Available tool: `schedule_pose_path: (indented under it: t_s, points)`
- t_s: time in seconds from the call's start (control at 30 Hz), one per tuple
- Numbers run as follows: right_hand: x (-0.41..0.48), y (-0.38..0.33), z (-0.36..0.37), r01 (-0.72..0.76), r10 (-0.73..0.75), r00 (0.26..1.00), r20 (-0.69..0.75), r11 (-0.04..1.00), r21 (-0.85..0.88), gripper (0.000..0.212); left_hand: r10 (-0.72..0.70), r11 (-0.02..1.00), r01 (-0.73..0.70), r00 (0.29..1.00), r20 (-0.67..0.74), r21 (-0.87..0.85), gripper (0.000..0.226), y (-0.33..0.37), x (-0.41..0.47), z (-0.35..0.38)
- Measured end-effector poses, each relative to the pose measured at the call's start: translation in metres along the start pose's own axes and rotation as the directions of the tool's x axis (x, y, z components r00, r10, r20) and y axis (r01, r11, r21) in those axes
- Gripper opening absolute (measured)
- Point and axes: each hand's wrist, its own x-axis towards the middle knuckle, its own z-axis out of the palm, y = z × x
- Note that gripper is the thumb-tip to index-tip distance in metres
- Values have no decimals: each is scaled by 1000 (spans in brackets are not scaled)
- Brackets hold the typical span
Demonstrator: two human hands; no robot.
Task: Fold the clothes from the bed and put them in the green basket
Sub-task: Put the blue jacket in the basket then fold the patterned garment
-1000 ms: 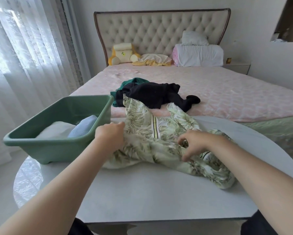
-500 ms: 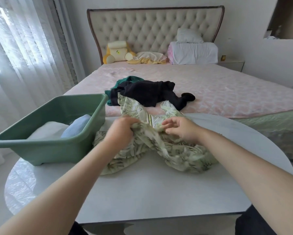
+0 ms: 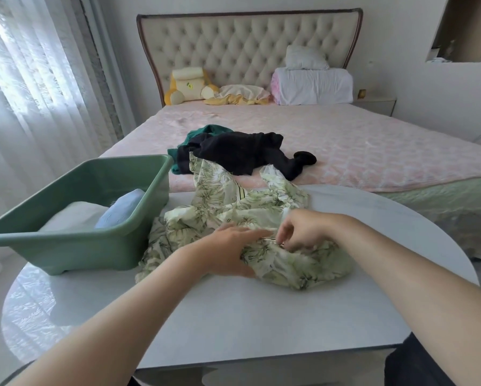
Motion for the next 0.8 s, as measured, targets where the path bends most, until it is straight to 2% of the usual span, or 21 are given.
schedule_pose_path:
  t_s: [0.1,0.17,0.2,0.27,0.3,0.37,0.4,0.43,0.47,0.5,0.53,0.57,0.63,0.7,0.73,0.77,0.8]
  points:
    - [-2,-10,0,54,-96,989,116,946,318,19,-70,991,71,997,12,-115,57,0,4,0]
    - [4,-7,0,75,-90,995,30,939,336,22,-189,982,189,981,39,-5,44,-2,3,-14]
    - [7,-2,-1,84,-68,995,-69,961,262,31,-263,963,257,962,80,77,37,-5,1,-23]
    - [11,8,-5,63,-63,962,-266,998,-8,51,-408,905,373,898,166,206,29,-12,-7,-40]
    - [11,13,-6,33,-79,946,-313,988,-149,58,-469,871,410,858,210,269,25,-15,-12,-48]
    - [15,24,-6,-17,-99,943,-319,940,-340,74,-556,819,458,783,279,346,21,-17,-19,-58]
    - [18,27,-4,-37,-92,950,-299,916,-400,83,-577,808,466,752,320,361,28,-17,-21,-58]
    - [21,29,-1,-59,-79,955,-284,894,-445,91,-585,805,480,741,329,348,47,-13,-22,-58]
    - [25,30,3,-81,-66,957,-282,874,-479,99,-564,819,478,775,285,317,69,-9,-21,-58]
    - [28,28,6,-87,-71,957,-282,855,-511,105,-516,841,455,836,186,292,86,-4,-19,-54]
    - [33,26,9,-84,-86,956,-281,837,-541,109,-464,866,441,884,52,238,92,-1,-14,-46]
    - [37,25,11,-78,-108,952,-285,818,-570,111,-427,892,429,903,-45,141,91,3,-8,-37]
    - [48,23,13,-70,-160,938,-308,782,-620,102,-404,914,405,912,-74,-2,80,11,6,-17]
    - [61,26,15,-64,-220,919,-328,736,-674,68,-374,928,374,927,20,8,56,15,14,2]
    - [65,28,16,-54,-237,915,-327,731,-681,49,-344,939,342,936,68,47,60,16,15,7]
    - [65,28,15,-46,-231,917,-326,749,-661,34,-319,947,315,943,96,55,73,12,15,11]
    - [64,27,15,-38,-207,926,-316,781,-624,26,-312,950,309,942,124,40,85,9,14,10]
